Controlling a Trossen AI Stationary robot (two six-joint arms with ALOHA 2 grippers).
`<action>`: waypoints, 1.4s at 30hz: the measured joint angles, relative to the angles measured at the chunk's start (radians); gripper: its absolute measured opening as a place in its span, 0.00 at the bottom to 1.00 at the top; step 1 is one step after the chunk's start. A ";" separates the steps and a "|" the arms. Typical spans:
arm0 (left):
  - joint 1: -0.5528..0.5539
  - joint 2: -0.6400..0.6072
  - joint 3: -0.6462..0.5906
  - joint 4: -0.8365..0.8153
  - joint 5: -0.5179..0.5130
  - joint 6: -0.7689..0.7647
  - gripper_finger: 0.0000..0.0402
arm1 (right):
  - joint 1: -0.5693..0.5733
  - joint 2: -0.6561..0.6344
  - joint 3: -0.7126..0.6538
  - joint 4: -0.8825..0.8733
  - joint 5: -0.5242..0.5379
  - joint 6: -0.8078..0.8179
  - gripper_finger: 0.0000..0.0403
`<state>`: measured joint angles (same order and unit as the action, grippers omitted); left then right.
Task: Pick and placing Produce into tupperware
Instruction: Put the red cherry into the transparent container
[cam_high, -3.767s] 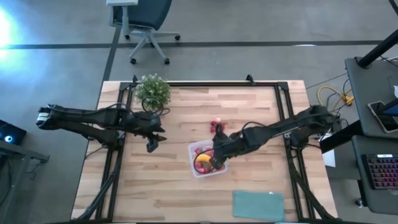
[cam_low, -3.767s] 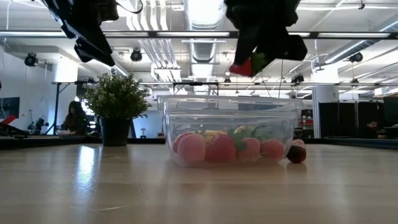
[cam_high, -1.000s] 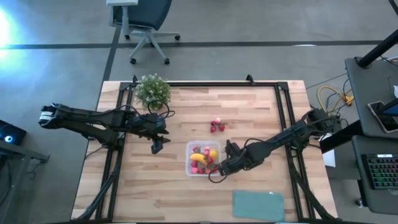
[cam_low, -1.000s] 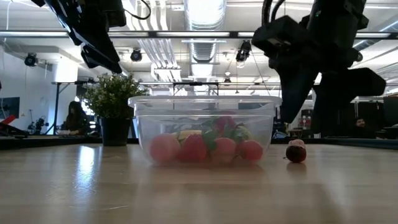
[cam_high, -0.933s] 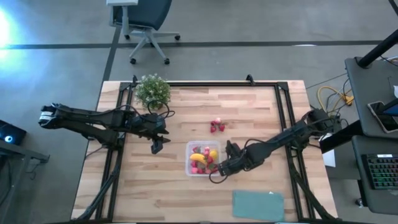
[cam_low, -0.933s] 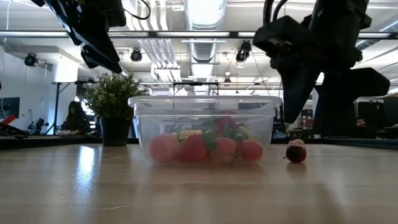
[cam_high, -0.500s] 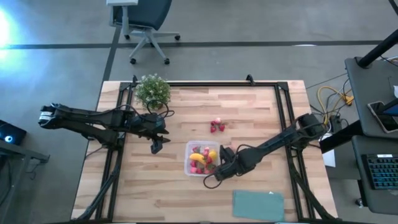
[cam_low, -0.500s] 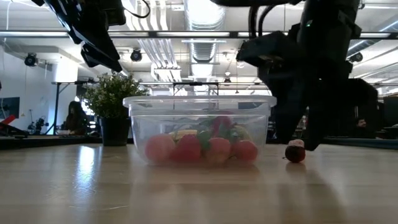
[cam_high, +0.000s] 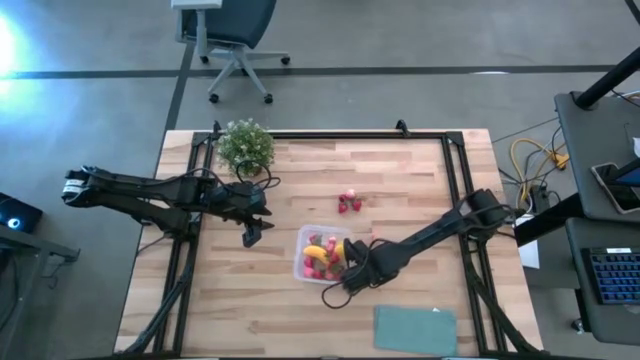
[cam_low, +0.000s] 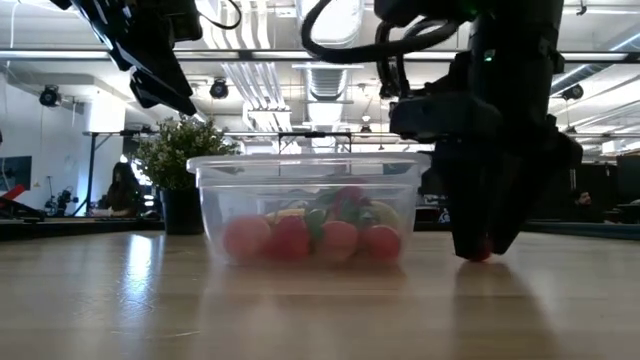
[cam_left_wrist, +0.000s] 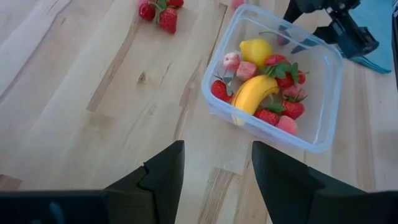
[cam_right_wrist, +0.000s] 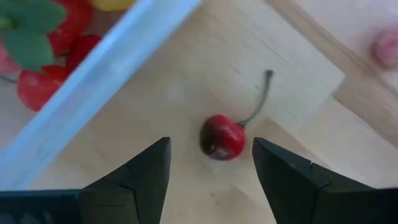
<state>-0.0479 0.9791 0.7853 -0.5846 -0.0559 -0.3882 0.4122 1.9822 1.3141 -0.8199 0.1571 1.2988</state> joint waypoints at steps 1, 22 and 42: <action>0.000 0.000 0.000 0.001 0.000 0.000 0.43 | 0.000 0.006 0.009 0.000 0.000 -0.007 0.54; 0.001 0.000 0.001 0.001 -0.002 -0.002 0.43 | -0.001 0.030 0.032 -0.032 0.030 -0.017 0.49; 0.001 0.000 0.001 0.001 -0.002 -0.002 0.43 | 0.000 0.028 0.033 -0.029 0.054 -0.017 0.22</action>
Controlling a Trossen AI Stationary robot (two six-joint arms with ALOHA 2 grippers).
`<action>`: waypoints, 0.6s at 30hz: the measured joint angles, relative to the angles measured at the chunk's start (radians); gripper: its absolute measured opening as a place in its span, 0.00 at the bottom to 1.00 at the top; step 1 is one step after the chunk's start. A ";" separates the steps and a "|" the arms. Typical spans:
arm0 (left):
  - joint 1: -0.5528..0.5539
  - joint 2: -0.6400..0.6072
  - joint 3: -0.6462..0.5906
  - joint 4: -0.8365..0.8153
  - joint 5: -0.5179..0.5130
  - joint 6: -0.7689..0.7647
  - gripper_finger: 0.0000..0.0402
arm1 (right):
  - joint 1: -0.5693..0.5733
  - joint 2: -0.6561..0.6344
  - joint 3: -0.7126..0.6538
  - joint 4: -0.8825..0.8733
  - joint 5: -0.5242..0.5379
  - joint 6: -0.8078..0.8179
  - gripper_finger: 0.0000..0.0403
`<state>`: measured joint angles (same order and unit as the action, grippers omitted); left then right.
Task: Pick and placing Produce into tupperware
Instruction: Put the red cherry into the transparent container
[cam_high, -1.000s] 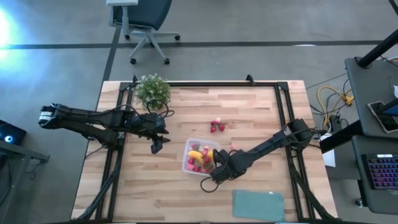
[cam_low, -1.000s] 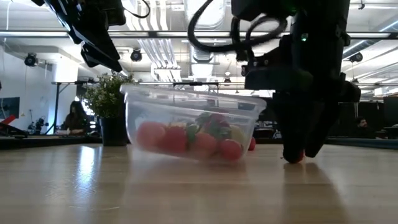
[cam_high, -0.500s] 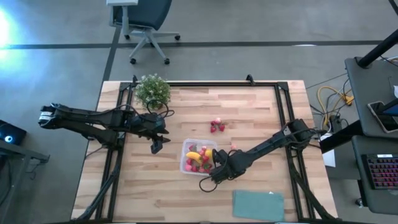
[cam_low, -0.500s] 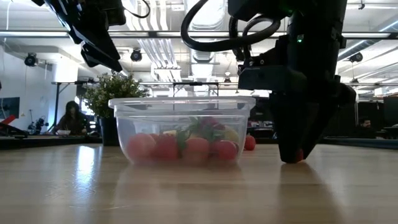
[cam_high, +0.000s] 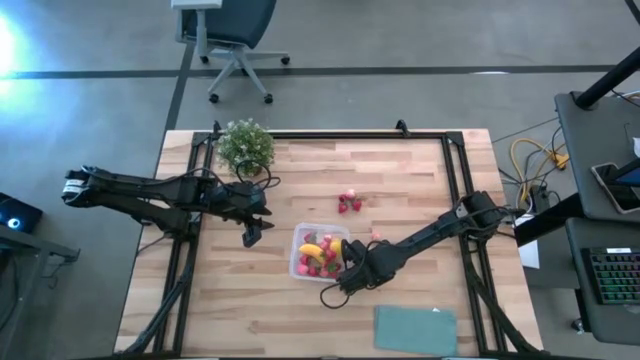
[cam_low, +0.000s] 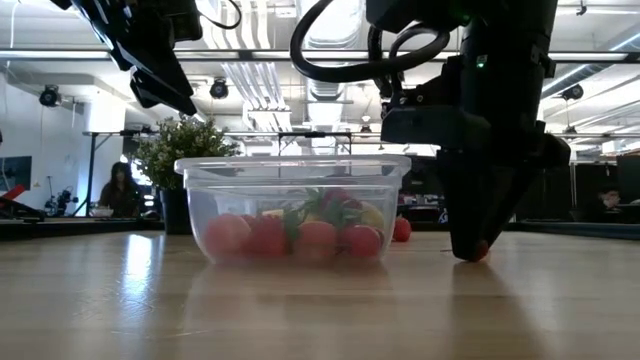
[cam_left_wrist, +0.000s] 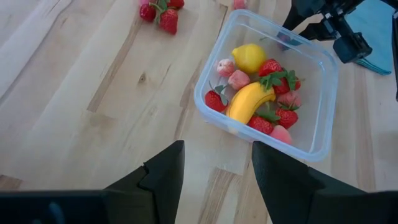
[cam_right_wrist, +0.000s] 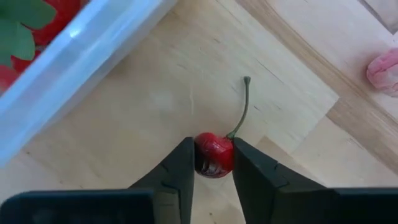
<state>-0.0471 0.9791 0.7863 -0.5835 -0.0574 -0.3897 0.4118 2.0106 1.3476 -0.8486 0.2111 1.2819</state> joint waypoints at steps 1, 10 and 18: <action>0.000 0.000 0.000 0.000 0.000 0.000 0.43 | 0.000 -0.002 0.000 -0.001 0.000 0.000 0.21; 0.000 0.000 0.000 0.000 0.000 0.000 0.43 | 0.000 -0.120 0.024 -0.051 0.047 0.007 0.21; 0.000 0.000 0.000 0.001 0.000 0.001 0.43 | -0.020 -0.253 0.078 -0.023 0.107 -0.115 0.22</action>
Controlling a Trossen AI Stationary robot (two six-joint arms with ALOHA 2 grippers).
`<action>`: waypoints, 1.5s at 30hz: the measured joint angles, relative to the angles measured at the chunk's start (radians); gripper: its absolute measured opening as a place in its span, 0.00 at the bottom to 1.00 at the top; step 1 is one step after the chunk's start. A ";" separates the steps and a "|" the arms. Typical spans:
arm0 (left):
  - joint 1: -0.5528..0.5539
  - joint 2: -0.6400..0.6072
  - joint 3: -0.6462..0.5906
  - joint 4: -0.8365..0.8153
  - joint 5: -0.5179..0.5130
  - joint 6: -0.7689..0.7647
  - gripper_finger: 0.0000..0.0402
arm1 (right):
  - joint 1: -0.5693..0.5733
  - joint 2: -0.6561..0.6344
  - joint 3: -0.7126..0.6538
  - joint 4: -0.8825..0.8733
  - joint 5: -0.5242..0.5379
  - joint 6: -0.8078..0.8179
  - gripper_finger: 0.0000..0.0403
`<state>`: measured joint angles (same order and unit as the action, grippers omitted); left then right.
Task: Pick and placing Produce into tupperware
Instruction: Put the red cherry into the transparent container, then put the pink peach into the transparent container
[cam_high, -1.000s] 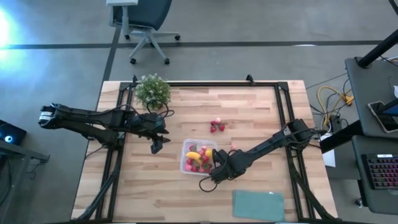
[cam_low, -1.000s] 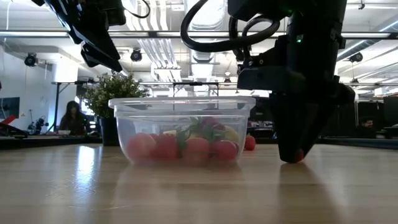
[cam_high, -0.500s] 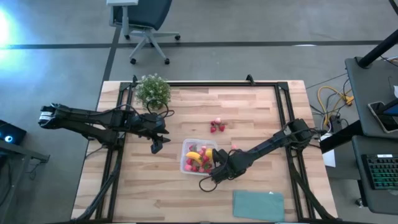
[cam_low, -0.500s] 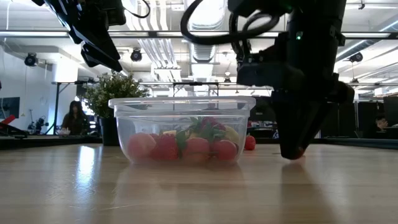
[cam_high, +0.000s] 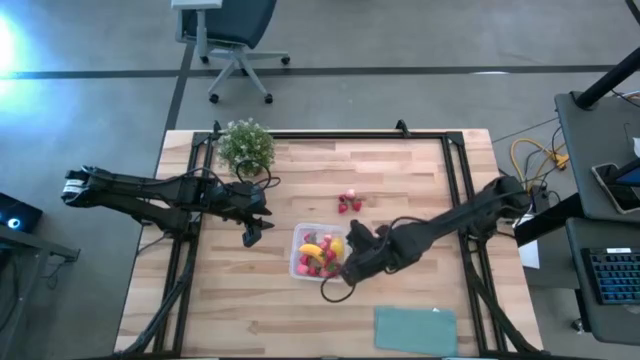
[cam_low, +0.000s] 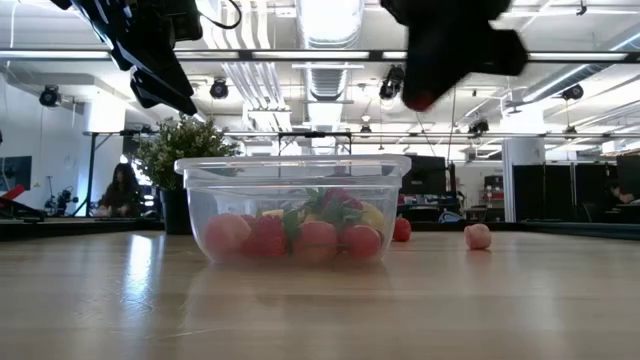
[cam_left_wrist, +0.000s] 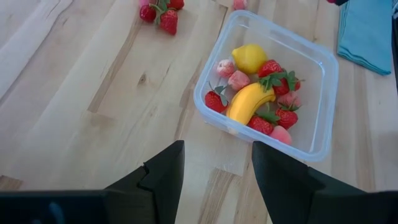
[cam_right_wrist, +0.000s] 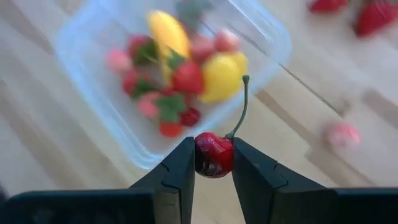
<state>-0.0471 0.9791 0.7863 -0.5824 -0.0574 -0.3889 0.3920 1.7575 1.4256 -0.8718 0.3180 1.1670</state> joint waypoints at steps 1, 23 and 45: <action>0.000 0.000 0.000 0.000 0.000 0.000 0.43 | -0.010 0.000 0.009 0.015 0.000 -0.025 0.22; 0.000 0.000 0.000 -0.001 0.000 0.001 0.43 | -0.116 0.051 0.105 -0.132 -0.044 -0.055 0.53; 0.000 0.000 -0.002 -0.001 -0.006 0.003 0.43 | -0.250 0.031 -0.239 -0.037 -0.241 -0.033 0.54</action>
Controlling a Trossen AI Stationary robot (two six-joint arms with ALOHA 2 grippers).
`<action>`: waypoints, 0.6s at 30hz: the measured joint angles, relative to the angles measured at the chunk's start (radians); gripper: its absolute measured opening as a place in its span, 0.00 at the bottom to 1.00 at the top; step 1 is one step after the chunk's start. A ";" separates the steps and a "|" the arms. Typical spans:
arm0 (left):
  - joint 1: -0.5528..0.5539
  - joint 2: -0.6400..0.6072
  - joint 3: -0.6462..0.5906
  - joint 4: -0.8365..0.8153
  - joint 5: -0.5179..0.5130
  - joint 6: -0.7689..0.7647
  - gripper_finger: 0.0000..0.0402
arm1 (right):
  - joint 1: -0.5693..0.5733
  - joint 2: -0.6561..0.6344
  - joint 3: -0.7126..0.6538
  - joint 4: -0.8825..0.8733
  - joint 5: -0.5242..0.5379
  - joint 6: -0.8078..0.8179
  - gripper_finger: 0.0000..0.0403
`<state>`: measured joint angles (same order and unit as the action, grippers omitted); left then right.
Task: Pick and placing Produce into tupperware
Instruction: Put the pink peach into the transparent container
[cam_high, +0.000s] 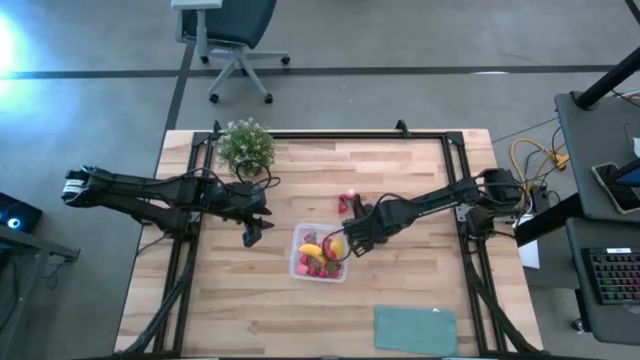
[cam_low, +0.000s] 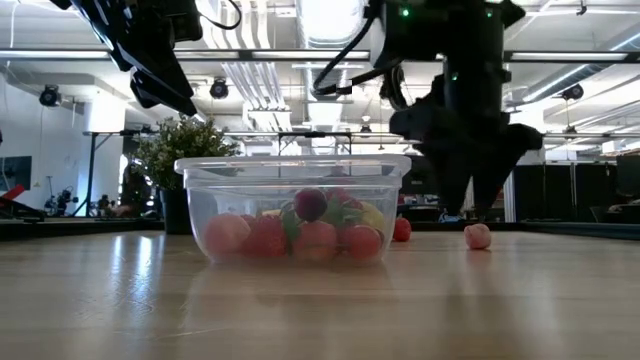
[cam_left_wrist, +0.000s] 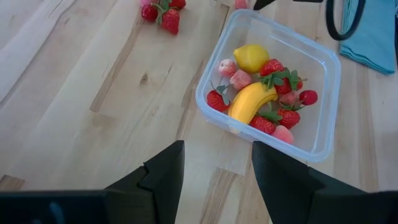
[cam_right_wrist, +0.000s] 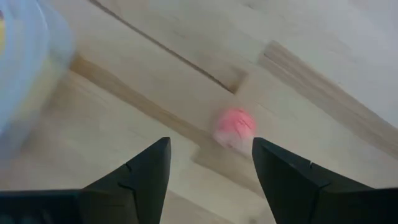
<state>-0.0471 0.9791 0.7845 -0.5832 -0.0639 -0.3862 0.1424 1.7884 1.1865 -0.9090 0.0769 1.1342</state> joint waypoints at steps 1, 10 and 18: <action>0.000 0.000 0.000 0.000 0.000 0.000 0.43 | -0.004 -0.003 -0.011 0.020 -0.002 0.000 0.54; 0.000 0.000 -0.001 -0.001 -0.001 -0.001 0.43 | -0.015 -0.021 -0.091 0.031 0.010 0.025 0.54; 0.001 0.000 -0.001 -0.001 -0.006 -0.001 0.43 | -0.031 -0.022 -0.139 0.130 0.004 0.011 0.54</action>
<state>-0.0460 0.9791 0.7837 -0.5841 -0.0700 -0.3873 0.1115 1.7668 1.0471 -0.7788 0.0809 1.1453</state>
